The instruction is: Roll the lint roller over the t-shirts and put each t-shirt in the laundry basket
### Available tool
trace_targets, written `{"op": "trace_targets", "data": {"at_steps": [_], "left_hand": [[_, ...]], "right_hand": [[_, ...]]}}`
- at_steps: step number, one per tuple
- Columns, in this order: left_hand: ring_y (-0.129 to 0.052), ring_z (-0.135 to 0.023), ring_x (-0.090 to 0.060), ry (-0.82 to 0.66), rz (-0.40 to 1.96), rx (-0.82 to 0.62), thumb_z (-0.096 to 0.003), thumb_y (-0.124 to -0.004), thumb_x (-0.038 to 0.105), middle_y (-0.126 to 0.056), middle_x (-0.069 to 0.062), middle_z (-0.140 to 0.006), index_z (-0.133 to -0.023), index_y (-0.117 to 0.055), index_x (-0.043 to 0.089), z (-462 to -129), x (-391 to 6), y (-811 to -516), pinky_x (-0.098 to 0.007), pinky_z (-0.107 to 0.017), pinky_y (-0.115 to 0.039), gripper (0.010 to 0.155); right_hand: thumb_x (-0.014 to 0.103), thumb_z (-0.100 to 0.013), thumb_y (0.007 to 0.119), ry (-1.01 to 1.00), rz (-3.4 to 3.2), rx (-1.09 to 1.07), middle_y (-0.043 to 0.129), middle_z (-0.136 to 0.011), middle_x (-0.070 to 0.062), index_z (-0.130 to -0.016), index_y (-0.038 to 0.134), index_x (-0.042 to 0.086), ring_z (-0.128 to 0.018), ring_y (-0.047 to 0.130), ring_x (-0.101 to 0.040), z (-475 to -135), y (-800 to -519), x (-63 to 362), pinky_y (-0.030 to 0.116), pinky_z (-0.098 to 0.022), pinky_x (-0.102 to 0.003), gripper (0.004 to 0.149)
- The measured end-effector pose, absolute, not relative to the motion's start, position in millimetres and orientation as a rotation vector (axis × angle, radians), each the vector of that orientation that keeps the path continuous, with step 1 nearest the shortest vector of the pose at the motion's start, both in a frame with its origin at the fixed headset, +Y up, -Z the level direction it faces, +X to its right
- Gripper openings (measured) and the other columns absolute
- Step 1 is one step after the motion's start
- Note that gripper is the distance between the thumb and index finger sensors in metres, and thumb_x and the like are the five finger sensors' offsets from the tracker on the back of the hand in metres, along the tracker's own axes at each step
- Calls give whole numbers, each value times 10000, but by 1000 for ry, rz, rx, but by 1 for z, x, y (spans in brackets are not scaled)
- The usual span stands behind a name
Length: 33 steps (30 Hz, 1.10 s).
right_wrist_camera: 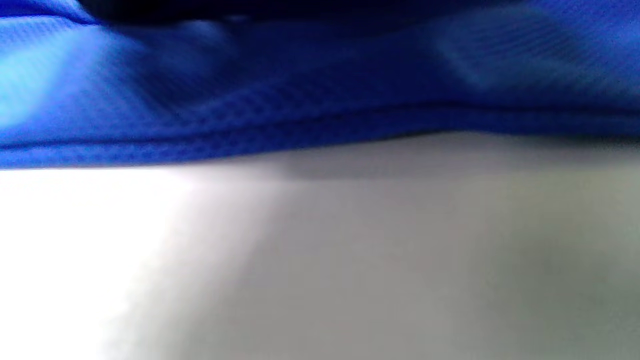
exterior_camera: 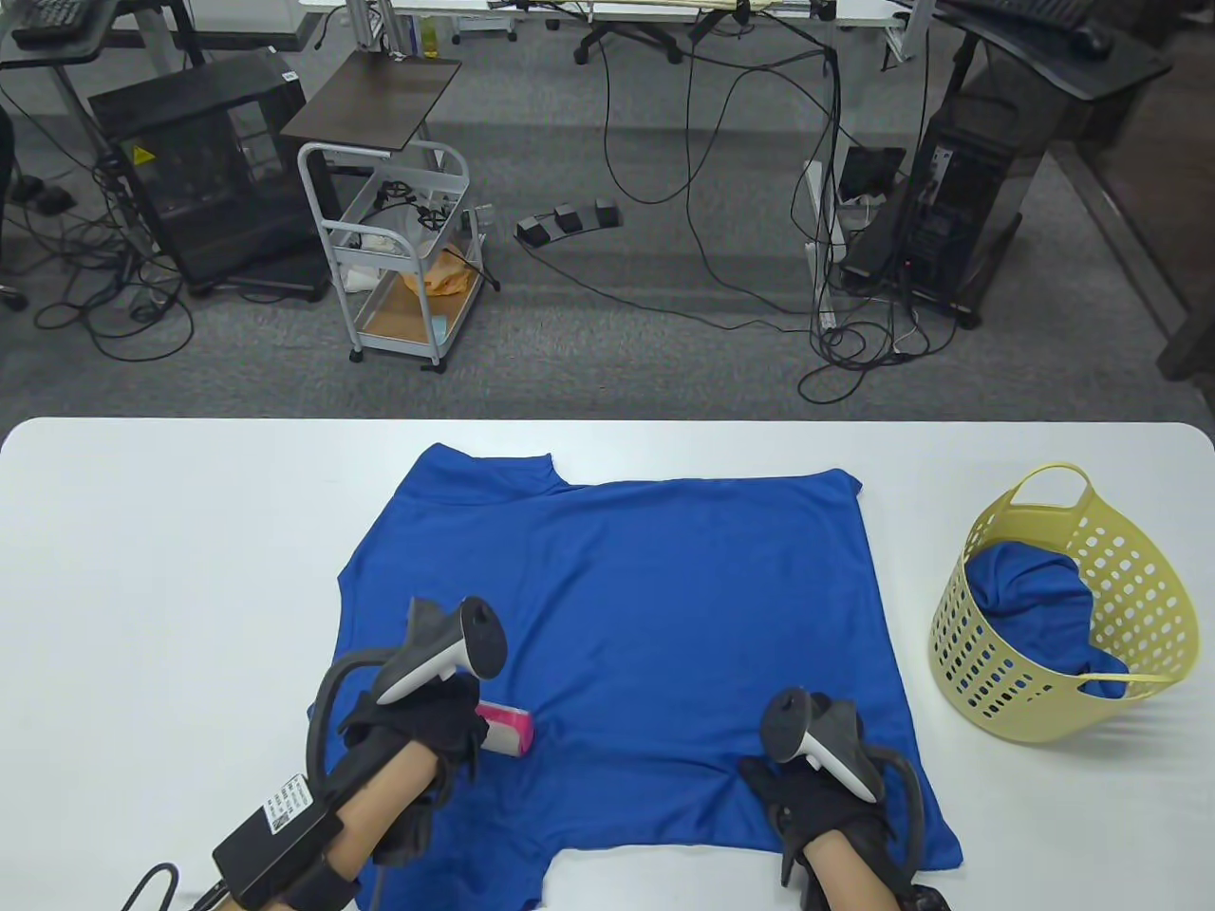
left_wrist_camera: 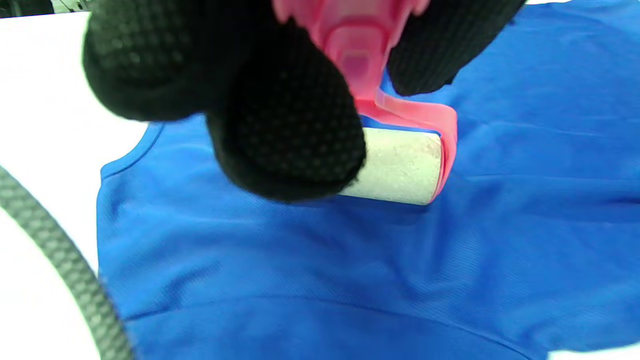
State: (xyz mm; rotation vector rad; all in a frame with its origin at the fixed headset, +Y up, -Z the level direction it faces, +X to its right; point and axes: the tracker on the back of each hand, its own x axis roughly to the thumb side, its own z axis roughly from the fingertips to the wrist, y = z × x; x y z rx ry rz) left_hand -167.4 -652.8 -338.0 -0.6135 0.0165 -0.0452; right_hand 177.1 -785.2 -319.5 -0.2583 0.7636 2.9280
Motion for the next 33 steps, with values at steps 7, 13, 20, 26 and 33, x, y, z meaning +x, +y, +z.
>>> {"op": "trace_targets", "data": {"at_steps": [7, 13, 20, 26, 33], "left_hand": [[-1109, -315, -62, 68, -102, -509, -530, -705, 496, -838, -37, -910, -1076, -530, 284, -387, -130, -670, -246, -278, -938, 612], [-1096, -337, -71, 167, -89, -387, -536, -656, 488, -779, -43, -952, -1088, -439, 286, -468, -107, -688, -256, -295, -927, 626], [-959, -650, -135, 159, 76, -428, -539, -656, 380, -486, -108, -1057, -1079, -184, 319, -505, -113, -713, -333, -521, -837, 719], [-1039, -503, -99, 67, 91, -420, -528, -682, 425, -717, -100, -952, -1091, -397, 335, -450, -135, -687, -291, -414, -897, 637], [-1052, -416, -87, -38, 232, -595, -529, -711, 466, -803, -87, -903, -1067, -554, 379, -363, -168, -674, -282, -361, -901, 567]], "right_hand": [[600, -487, 455, 760, 2928, -256, -2, -1130, -126, -1046, 84, 297, -995, 77, -467, -319, -785, 177, 238, -687, -678, 736], [601, -488, 453, 760, 2929, -251, -1, -1130, -129, -1046, 84, 296, -994, 77, -468, -319, -785, 177, 237, -686, -679, 735], [601, -489, 456, 775, 2927, -249, -3, -1129, -131, -1045, 82, 295, -993, 76, -471, -320, -785, 177, 239, -686, -680, 736], [598, -490, 452, 773, 2924, -251, -8, -1127, -132, -1044, 78, 293, -992, 70, -472, -319, -785, 176, 234, -685, -682, 735], [596, -490, 452, 777, 2919, -258, -13, -1126, -131, -1043, 74, 293, -991, 65, -471, -319, -785, 176, 229, -684, -682, 735]]}}
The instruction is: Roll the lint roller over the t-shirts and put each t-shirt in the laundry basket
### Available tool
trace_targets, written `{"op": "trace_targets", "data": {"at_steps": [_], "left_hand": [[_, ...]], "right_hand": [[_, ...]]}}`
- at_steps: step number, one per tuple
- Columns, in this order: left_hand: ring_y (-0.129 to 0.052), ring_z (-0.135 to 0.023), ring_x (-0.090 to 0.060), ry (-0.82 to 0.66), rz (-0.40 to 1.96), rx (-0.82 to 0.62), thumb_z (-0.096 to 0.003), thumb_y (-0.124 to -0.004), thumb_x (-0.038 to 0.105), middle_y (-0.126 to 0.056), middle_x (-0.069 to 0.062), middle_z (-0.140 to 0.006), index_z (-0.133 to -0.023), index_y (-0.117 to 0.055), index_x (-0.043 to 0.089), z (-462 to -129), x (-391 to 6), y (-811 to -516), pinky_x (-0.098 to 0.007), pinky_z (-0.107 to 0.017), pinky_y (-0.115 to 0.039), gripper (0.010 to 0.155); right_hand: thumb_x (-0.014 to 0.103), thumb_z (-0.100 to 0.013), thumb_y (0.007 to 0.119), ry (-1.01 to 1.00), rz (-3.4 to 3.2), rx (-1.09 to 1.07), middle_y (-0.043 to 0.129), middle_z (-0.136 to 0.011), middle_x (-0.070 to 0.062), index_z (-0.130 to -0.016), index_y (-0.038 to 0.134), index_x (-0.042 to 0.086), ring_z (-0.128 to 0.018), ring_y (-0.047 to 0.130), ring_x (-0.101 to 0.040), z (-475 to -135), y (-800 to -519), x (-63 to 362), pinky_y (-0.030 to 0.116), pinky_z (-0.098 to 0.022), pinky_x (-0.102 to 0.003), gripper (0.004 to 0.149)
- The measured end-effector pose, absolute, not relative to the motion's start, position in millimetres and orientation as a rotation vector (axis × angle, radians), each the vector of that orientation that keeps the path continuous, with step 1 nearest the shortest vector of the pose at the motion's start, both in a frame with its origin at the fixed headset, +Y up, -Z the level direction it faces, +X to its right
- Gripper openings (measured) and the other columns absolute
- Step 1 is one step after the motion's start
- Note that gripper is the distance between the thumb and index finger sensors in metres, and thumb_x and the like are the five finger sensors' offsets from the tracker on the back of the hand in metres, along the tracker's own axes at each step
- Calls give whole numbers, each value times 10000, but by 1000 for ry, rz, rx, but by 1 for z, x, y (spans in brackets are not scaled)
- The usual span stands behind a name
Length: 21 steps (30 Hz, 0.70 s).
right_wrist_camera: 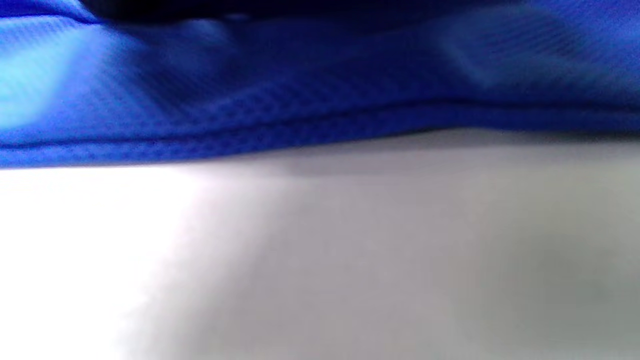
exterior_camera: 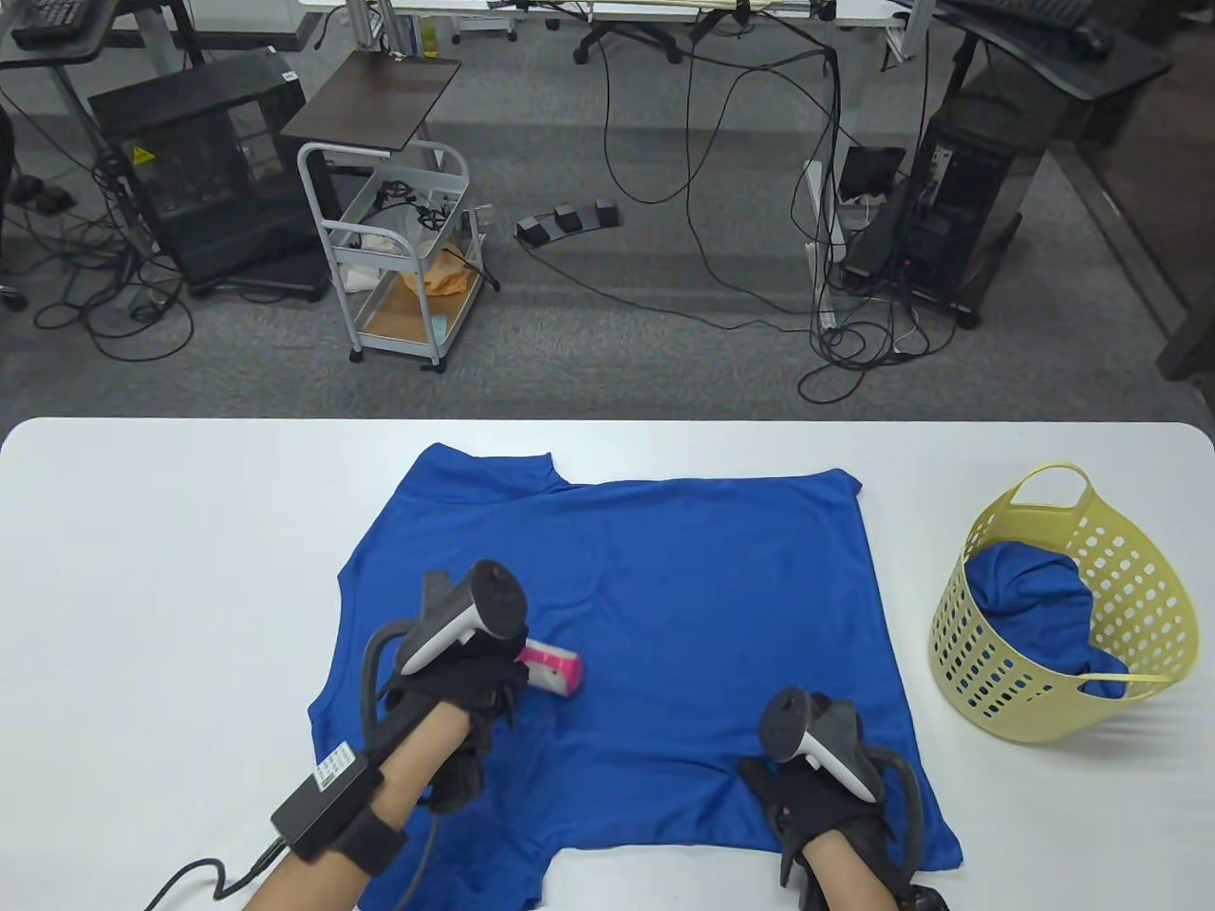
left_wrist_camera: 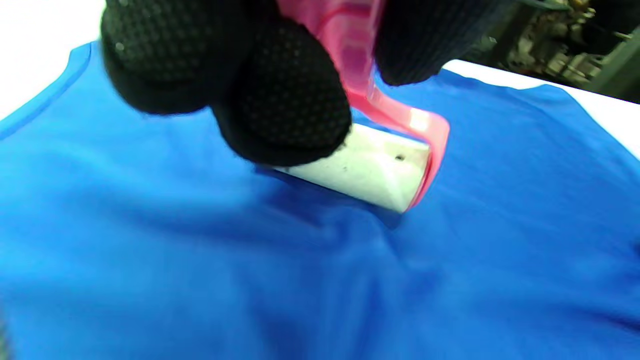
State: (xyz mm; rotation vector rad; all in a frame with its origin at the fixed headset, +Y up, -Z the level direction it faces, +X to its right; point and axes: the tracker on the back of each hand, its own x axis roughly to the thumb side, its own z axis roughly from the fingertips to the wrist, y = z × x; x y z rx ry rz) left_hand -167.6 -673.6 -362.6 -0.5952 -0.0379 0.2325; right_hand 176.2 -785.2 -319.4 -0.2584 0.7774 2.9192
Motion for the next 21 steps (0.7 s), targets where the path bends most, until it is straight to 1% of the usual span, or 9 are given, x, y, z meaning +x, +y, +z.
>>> {"op": "trace_targets", "data": {"at_steps": [3, 5, 7, 9, 11, 14, 18, 19, 21], "left_hand": [[-1040, -424, -96, -51, 248, -632, -533, -710, 461, -799, -103, -904, -1066, -572, 365, -337, -169, -672, -298, -373, -892, 559], [-1038, -429, -87, -49, 193, -609, -536, -699, 464, -790, -101, -912, -1073, -554, 353, -330, -164, -673, -291, -376, -894, 568], [-1038, -435, -74, -35, 166, -571, -541, -671, 465, -773, -101, -922, -1086, -518, 330, -330, -156, -674, -281, -378, -899, 582], [-1033, -445, -78, -2, 161, -561, -545, -634, 452, -748, -110, -929, -1092, -482, 309, -336, -146, -677, -286, -385, -897, 586], [-1030, -446, -78, 6, 150, -551, -547, -617, 443, -730, -121, -936, -1096, -456, 289, -349, -134, -679, -289, -385, -897, 593], [-1025, -439, -73, 51, 117, -528, -548, -606, 445, -716, -116, -948, -1098, -435, 289, -379, -114, -682, -286, -382, -896, 597], [-1022, -473, -89, 121, 115, -489, -552, -584, 436, -681, -111, -977, -1104, -368, 274, -426, -92, -692, -298, -408, -891, 615], [-1016, -509, -118, 142, 127, -515, -553, -573, 424, -654, -117, -996, -1103, -314, 264, -436, -88, -698, -323, -433, -881, 629], [-982, -630, -174, 163, 155, -579, -560, -548, 404, -573, -114, -1037, -1086, -150, 282, -456, -83, -712, -359, -515, -845, 670]], "right_hand": [[596, -490, 451, 769, 2915, -254, -16, -1126, -132, -1044, 74, 292, -990, 60, -470, -319, -786, 177, 223, -682, -683, 735], [594, -490, 451, 766, 2914, -253, -15, -1125, -132, -1044, 73, 291, -989, 59, -472, -319, -786, 177, 219, -682, -683, 735], [595, -490, 449, 766, 2914, -253, -17, -1125, -132, -1044, 73, 290, -988, 58, -472, -319, -786, 177, 219, -682, -684, 736], [594, -490, 450, 765, 2911, -253, -19, -1125, -133, -1044, 73, 292, -988, 56, -472, -319, -786, 177, 217, -681, -684, 735], [595, -491, 450, 765, 2911, -250, -19, -1124, -132, -1043, 72, 292, -988, 54, -471, -319, -786, 177, 216, -681, -684, 735], [595, -491, 450, 765, 2911, -246, -19, -1124, -131, -1044, 71, 291, -988, 54, -470, -319, -787, 178, 213, -682, -682, 736], [596, -491, 450, 765, 2912, -243, -21, -1124, -130, -1043, 71, 292, -988, 55, -470, -319, -787, 178, 214, -682, -681, 735], [597, -490, 450, 765, 2912, -243, -21, -1124, -130, -1043, 71, 292, -988, 53, -468, -318, -787, 178, 214, -683, -680, 736], [596, -491, 452, 768, 2905, -247, -24, -1123, -127, -1043, 70, 295, -988, 49, -467, -319, -787, 178, 211, -682, -680, 735]]}}
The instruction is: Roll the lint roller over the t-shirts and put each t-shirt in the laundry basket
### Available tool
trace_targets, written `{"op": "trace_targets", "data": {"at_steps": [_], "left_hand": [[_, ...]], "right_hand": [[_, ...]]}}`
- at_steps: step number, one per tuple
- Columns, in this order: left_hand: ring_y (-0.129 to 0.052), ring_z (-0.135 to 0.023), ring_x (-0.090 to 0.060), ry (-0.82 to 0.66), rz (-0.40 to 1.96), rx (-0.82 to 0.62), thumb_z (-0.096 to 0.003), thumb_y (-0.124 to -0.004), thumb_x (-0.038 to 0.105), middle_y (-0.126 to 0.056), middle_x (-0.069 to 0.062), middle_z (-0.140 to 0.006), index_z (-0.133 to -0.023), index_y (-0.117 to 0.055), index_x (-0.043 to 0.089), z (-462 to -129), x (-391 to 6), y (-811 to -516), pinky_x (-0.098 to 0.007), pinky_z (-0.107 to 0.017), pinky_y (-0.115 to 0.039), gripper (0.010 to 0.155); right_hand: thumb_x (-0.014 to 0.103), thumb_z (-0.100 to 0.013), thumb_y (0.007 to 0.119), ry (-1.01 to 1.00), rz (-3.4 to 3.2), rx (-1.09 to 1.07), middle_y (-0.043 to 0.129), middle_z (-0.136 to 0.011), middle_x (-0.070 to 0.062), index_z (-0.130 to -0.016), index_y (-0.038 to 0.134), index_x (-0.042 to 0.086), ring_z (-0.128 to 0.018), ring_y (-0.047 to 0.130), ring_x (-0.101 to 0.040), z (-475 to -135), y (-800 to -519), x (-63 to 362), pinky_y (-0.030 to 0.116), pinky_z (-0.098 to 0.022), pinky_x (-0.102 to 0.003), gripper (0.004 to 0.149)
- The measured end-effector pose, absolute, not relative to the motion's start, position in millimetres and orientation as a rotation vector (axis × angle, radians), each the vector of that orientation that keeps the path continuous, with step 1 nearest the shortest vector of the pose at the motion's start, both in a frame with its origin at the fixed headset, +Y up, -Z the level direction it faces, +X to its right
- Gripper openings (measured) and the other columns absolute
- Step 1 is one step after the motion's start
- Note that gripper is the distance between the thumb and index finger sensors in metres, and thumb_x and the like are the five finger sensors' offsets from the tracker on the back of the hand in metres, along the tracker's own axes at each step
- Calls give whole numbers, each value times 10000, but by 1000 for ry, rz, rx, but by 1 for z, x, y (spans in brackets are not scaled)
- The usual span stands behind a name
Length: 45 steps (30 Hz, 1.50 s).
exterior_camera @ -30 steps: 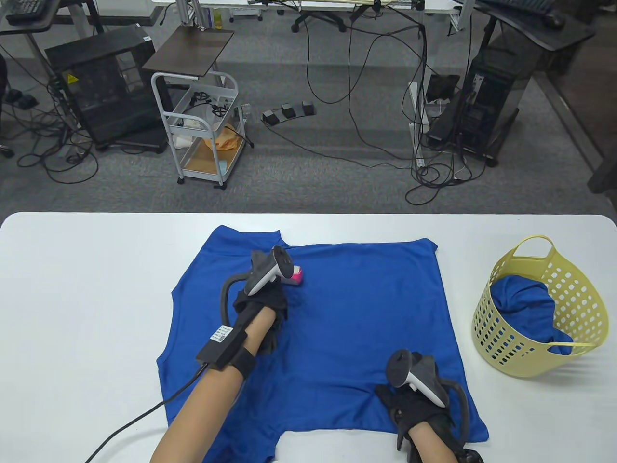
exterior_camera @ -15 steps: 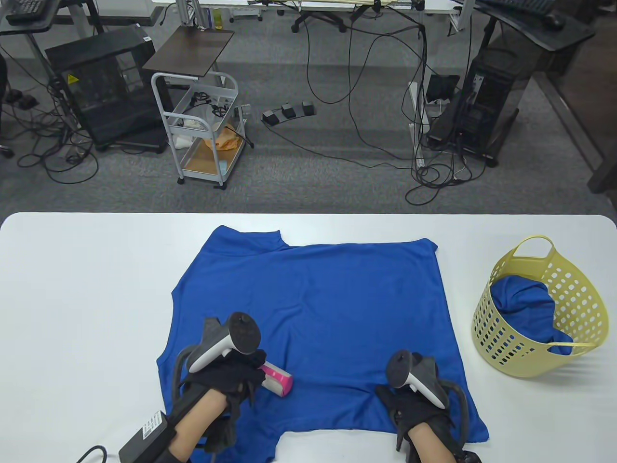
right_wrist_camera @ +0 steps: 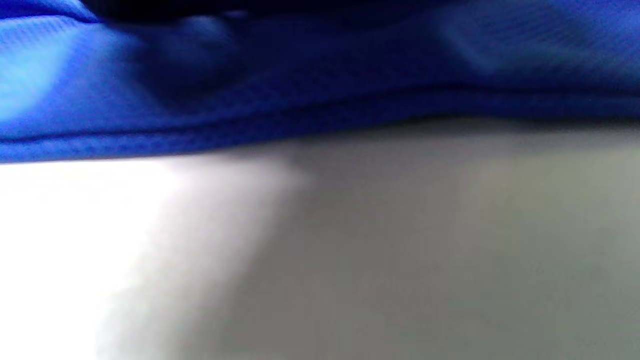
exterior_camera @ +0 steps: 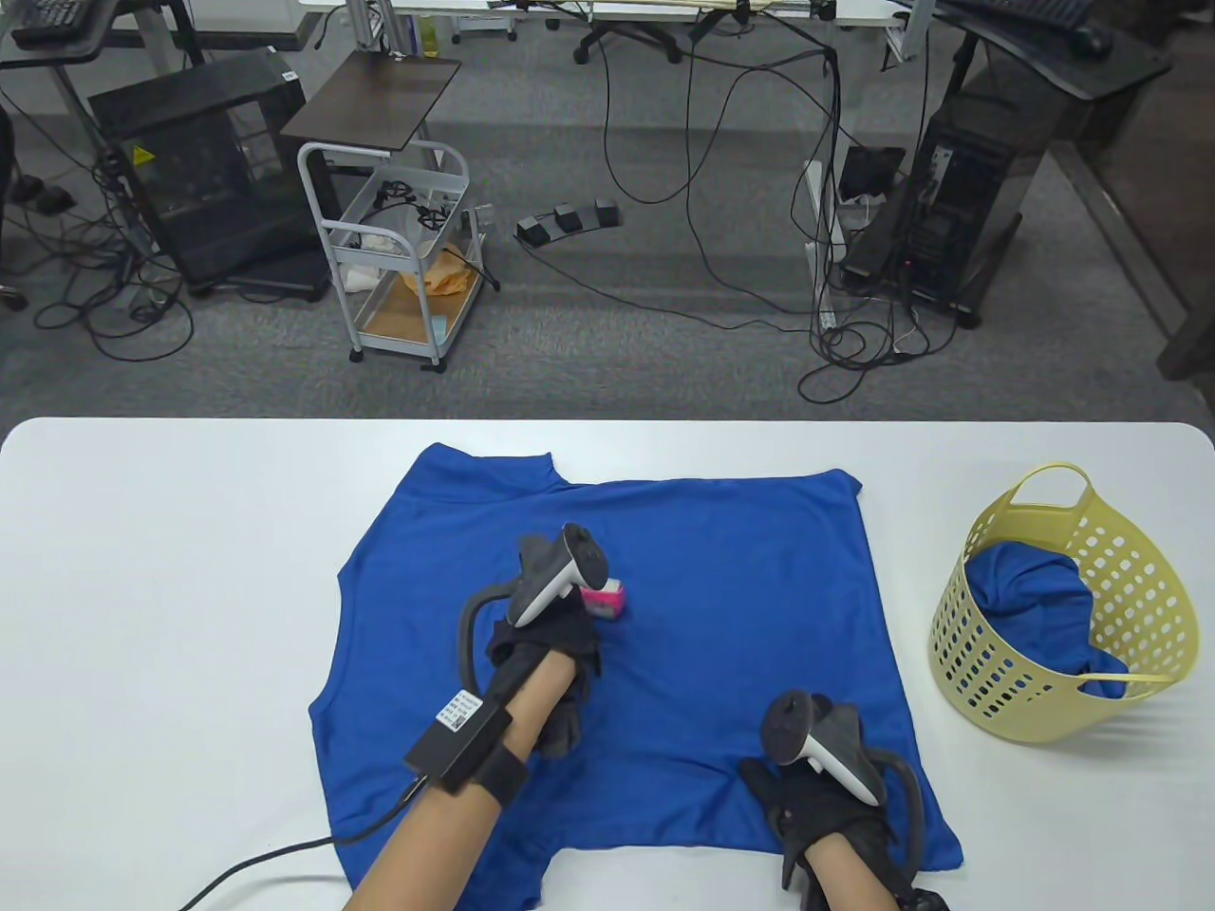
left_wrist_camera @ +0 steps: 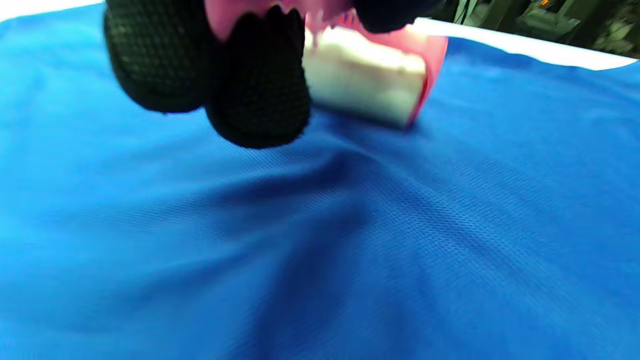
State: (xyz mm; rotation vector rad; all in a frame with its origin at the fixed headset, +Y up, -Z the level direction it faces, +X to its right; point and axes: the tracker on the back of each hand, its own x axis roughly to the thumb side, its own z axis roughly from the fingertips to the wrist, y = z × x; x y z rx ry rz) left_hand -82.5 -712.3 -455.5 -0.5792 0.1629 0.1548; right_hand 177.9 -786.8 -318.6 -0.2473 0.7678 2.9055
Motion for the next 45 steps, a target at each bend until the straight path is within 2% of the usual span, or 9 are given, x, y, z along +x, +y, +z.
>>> {"op": "trace_targets", "data": {"at_steps": [4, 8, 16, 24, 28, 30, 35, 42, 45], "left_hand": [[-936, -769, -238, 192, 159, -582, -558, -561, 381, -548, -107, -1039, -1033, -19, 339, -483, -79, -733, -402, -583, -812, 721], [-995, -658, -193, 153, 130, -557, -552, -606, 407, -658, -97, -973, -1047, -85, 345, -481, -81, -723, -338, -493, -855, 722], [-1084, -297, -118, 25, 113, -571, -535, -692, 477, -908, -73, -765, -1072, -450, 326, -408, -114, -688, -262, -251, -907, 608], [-1100, -283, -107, -21, 87, -615, -535, -713, 508, -956, -43, -740, -1051, -547, 361, -336, -148, -679, -260, -254, -916, 562], [-1084, -289, -79, -18, 269, -454, -523, -713, 523, -935, -30, -756, -1067, -530, 335, -323, -161, -677, -247, -258, -914, 604], [-1080, -305, -83, -50, 355, -300, -510, -730, 523, -915, -41, -766, -1079, -483, 280, -320, -161, -671, -255, -269, -913, 666], [-1061, -412, -60, -212, 455, -10, -477, -785, 514, -809, -25, -858, -1086, -257, 234, -310, -137, -657, -247, -342, -917, 854], [-1065, -415, -45, -498, 394, 143, -434, -820, 548, -726, -25, -959, -1079, -188, 255, -291, -107, -660, -239, -347, -922, 950], [-1037, -633, -78, -667, 435, 43, -433, -810, 580, -502, -68, -1106, -1063, -71, 271, -294, -110, -666, -298, -497, -891, 1020]], "right_hand": [[596, -491, 445, 772, 2912, -247, -26, -1123, -130, -1042, 66, 292, -987, 49, -469, -318, -787, 177, 212, -682, -681, 734], [597, -492, 444, 771, 2916, -241, -25, -1123, -132, -1042, 66, 291, -986, 52, -472, -318, -787, 178, 214, -681, -682, 734], [598, -494, 450, 796, 2914, -245, -24, -1122, -133, -1042, 66, 291, -986, 57, -473, -319, -786, 177, 224, -682, -682, 736], [606, -492, 481, 761, 2913, -259, 16, -1133, -122, -1048, 104, 298, -998, 94, -461, -317, -783, 178, 257, -687, -673, 739], [552, -494, 589, 339, 2876, -246, 202, -1154, -126, -1064, 303, 254, -1006, 238, -455, -310, -749, 174, 365, -686, -649, 703], [520, -497, 615, 162, 2854, -125, 374, -1148, -140, -1055, 413, 220, -992, 458, -444, -303, -727, 160, 524, -680, -591, 665], [462, -506, 655, -25, 2481, 244, 818, -949, -94, -1024, 530, 215, -639, 979, -229, -285, -678, 99, 867, -456, -377, 588], [418, -520, 676, 20, 2196, 366, 730, -981, -211, -1056, 375, 171, -727, 927, -313, -282, -668, 64, 838, -497, -447, 662], [400, -518, 715, -19, 2238, 394, 630, -1036, -218, -1061, 272, 167, -794, 870, -288, -284, -670, 67, 814, -549, -463, 738]]}}
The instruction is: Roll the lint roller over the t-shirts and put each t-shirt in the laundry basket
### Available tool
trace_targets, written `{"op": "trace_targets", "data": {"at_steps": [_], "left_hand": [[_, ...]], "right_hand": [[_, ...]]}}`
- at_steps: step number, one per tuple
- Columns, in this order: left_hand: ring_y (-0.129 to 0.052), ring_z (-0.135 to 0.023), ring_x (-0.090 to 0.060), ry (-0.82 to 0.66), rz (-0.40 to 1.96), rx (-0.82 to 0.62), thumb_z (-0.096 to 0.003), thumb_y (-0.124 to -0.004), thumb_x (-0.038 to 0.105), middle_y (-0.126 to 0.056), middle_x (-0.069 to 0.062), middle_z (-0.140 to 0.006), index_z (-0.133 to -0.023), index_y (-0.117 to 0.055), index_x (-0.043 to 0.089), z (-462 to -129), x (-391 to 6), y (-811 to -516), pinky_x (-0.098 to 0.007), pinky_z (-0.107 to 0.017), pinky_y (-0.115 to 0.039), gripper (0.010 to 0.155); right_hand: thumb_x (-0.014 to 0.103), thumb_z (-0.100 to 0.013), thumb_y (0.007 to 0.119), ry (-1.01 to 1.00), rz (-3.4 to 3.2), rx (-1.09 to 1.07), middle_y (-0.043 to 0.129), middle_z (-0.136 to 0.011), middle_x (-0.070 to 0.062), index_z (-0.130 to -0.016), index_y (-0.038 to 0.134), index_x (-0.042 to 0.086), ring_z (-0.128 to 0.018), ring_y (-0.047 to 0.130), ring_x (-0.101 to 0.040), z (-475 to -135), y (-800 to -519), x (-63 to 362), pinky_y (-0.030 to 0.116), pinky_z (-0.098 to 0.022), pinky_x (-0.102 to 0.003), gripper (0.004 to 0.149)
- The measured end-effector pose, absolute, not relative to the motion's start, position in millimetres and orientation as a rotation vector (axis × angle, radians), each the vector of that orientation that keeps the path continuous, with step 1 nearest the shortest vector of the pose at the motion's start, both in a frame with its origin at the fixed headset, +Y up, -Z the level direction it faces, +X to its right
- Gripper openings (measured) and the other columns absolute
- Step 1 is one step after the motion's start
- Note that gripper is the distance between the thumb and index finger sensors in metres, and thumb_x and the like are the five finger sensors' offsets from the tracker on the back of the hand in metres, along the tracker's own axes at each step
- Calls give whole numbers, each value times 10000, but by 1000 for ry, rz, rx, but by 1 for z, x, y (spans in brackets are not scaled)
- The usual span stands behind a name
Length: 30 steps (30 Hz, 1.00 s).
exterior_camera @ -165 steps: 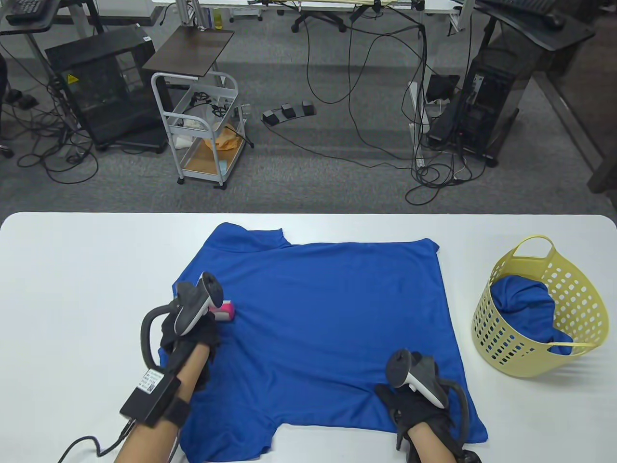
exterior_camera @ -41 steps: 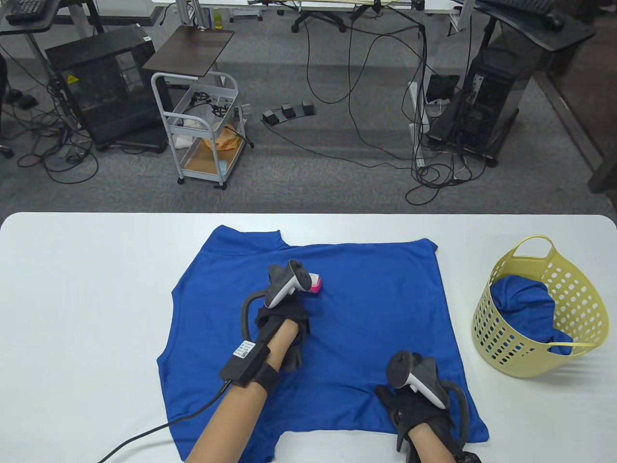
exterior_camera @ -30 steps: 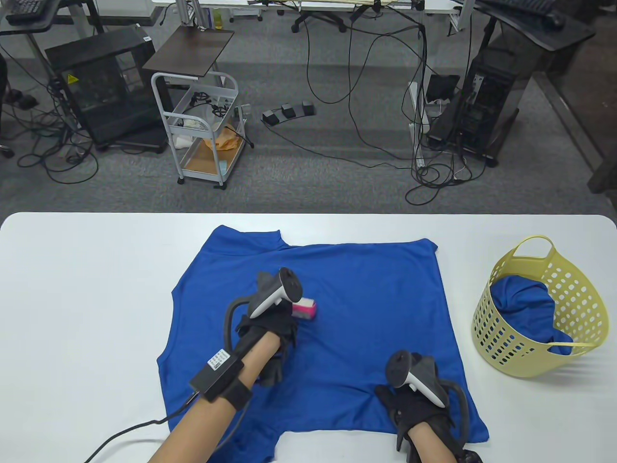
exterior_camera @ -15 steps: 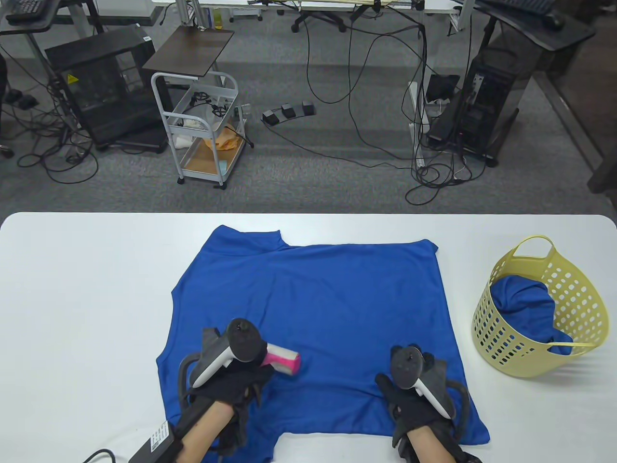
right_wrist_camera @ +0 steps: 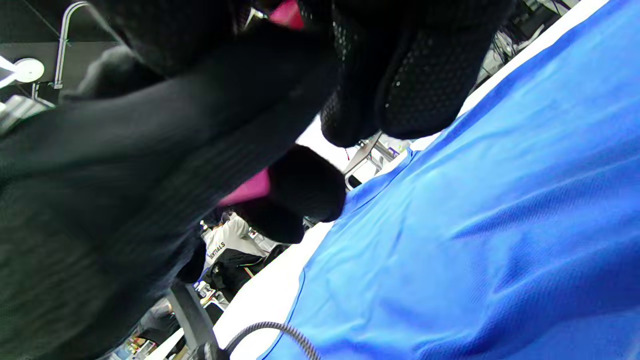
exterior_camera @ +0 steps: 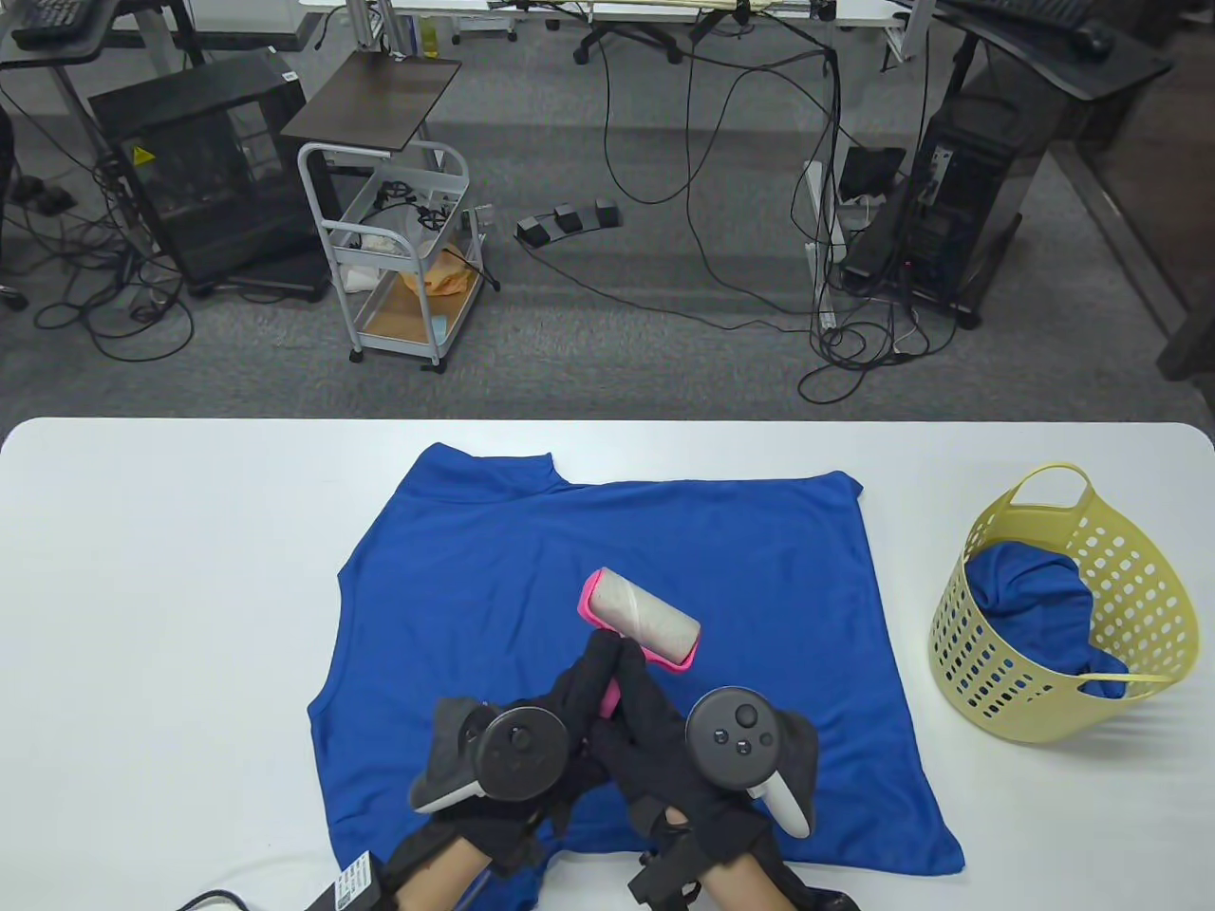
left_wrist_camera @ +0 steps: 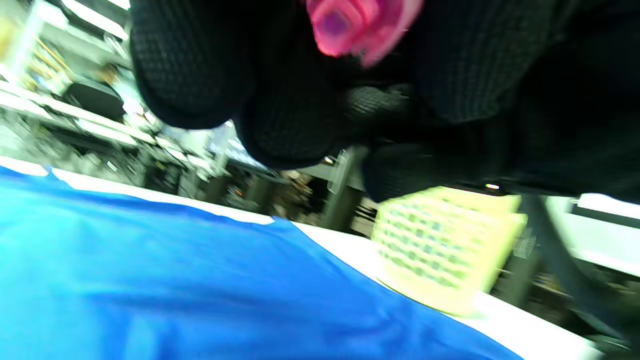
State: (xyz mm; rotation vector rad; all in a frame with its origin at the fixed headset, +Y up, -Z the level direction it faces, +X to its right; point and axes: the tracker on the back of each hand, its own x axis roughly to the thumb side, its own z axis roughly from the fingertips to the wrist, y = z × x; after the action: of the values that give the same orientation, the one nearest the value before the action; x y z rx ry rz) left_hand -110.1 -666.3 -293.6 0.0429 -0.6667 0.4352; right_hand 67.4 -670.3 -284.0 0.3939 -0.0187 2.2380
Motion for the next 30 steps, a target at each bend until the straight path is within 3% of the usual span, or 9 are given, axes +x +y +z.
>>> {"op": "trace_targets", "data": {"at_steps": [7, 9, 12, 13, 14, 16, 19, 24, 30], "left_hand": [[-848, -977, -193, -724, 422, -133, -447, -797, 585, -303, -9, -1162, -1059, -41, 321, -301, -118, -678, -443, -666, -770, 1008], [-861, -951, -235, -666, 421, -113, -479, -774, 536, -397, 37, -1167, -1086, -177, 396, -304, -123, -679, -471, -672, -746, 862], [-841, -969, -242, -508, 293, -124, -492, -763, 514, -581, 4, -1127, -1096, -406, 383, -318, -144, -691, -504, -704, -708, 714], [-782, -1017, -271, -418, 205, -168, -489, -758, 534, -519, -8, -1150, -1103, -364, 394, -326, -155, -701, -524, -725, -678, 743], [-693, -1071, -303, -347, 129, -240, -483, -746, 565, -419, -2, -1176, -1100, -208, 412, -335, -165, -713, -545, -752, -626, 832], [-303, -1146, -407, -259, 58, -414, -474, -722, 621, -144, 11, -1188, -1044, -12, 466, -349, -185, -739, -634, -787, -381, 924], [-1, -1073, -488, -105, 59, -579, -449, -687, 687, 90, -34, -1123, -1001, 97, 476, -359, -210, -768, -713, -746, -233, 982], [75, -1033, -492, -45, 130, -682, -415, -642, 724, 129, -17, -1107, -1043, 18, 477, -364, -227, -786, -733, -712, -169, 944], [110, -1019, -468, -50, 147, -699, -426, -620, 726, 155, 12, -1094, -1042, 16, 488, -363, -229, -787, -724, -699, -135, 917]], "right_hand": [[311, -538, 725, 60, 2165, 334, 573, -1027, -215, -1051, 218, 190, -710, 892, -251, -295, -680, 65, 887, -466, -403, 731], [292, -539, 715, 11, 2262, 287, 658, -994, -184, -1048, 247, 155, -624, 935, -213, -299, -681, 68, 918, -378, -326, 705], [298, -539, 713, 15, 2494, 192, 684, -995, -186, -1047, 257, 146, -602, 963, -207, -301, -688, 82, 926, -333, -270, 699], [304, -540, 712, 16, 2571, 159, 702, -989, -192, -1047, 266, 147, -588, 983, -210, -302, -691, 88, 939, -313, -252, 693], [320, -542, 710, 29, 2630, 136, 725, -981, -198, -1049, 271, 157, -567, 1012, -192, -302, -694, 94, 964, -279, -202, 690], [327, -539, 727, 81, 2678, 92, 771, -955, -224, -1049, 318, 158, -514, 1048, -192, -302, -702, 102, 981, -196, -143, 675], [317, -533, 761, 203, 2736, 5, 811, -924, -249, -1040, 418, 128, -476, 1074, -218, -300, -709, 103, 997, -162, -149, 640], [336, -545, 757, 207, 2845, -90, 828, -923, -236, -1025, 545, 160, -488, 1078, -230, -323, -710, 86, 1011, -199, -170, 554], [335, -562, 724, 292, 2852, -330, 788, -970, -204, -1038, 501, 267, -562, 1058, -273, -406, -712, 66, 1037, -296, -267, 531]]}}
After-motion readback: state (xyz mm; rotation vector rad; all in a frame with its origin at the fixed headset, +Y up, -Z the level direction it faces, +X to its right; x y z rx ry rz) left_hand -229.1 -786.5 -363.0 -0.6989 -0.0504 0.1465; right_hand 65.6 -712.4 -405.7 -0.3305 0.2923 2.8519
